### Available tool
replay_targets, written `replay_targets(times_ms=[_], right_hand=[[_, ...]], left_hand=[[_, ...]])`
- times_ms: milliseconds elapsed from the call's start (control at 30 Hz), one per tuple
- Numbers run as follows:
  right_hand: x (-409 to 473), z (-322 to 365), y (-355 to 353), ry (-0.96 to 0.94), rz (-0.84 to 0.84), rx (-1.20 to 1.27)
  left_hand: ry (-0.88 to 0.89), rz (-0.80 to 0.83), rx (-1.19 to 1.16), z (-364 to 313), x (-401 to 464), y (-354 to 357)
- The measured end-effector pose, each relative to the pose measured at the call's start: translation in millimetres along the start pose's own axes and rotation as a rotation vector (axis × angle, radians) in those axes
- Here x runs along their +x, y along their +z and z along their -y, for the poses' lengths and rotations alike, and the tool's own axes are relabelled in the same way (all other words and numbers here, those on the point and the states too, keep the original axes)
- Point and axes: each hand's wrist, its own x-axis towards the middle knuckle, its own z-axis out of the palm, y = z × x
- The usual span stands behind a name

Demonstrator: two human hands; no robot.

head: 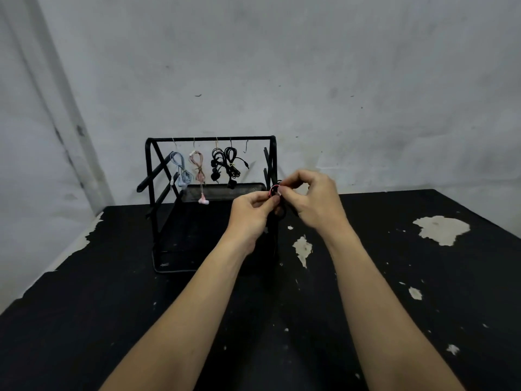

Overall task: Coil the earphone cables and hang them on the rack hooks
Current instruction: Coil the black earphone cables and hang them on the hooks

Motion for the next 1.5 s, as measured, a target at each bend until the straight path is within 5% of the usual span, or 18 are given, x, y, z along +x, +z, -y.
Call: replay_targets(times_ms=[233, 500, 733, 900, 1167, 1300, 1500], right_hand=[[0.1, -9.7, 5.7, -0.297, 0.042, -0.276], [1.9, -17.6, 4.5, -0.344, 0.036, -0.28], [-4.0, -20.4, 7.7, -0.408, -0.052, -0.223], [-2.1, -18.8, 4.9, -0.372, 0.037, -0.11], [3.8, -17.2, -8.8, -0.195, 0.267, -0.071], [4.0, -15.2, -7.0, -0.1, 0.228, 0.027], [5.7, -11.2, -0.8, -0.301, 0.148, -0.077]], left_hand=[[0.013, 0.026, 0.022, -2.3, -2.3, 1.5], [-0.039, 0.031, 0.027, -2.7, -0.8, -4.2], [-0.069, 0.129, -0.241, -5.5, 1.6, -7.6], [-0.093, 0.118, -0.307, -1.8, 4.5, -11.0], [-0.007, 0.043, -0.115, -3.1, 5.5, -13.1], [0.09, 0.031, 0.03, -9.8, 4.4, -13.0], [0.156, 0.018, 0.197, -4.7, 2.5, -10.3]])
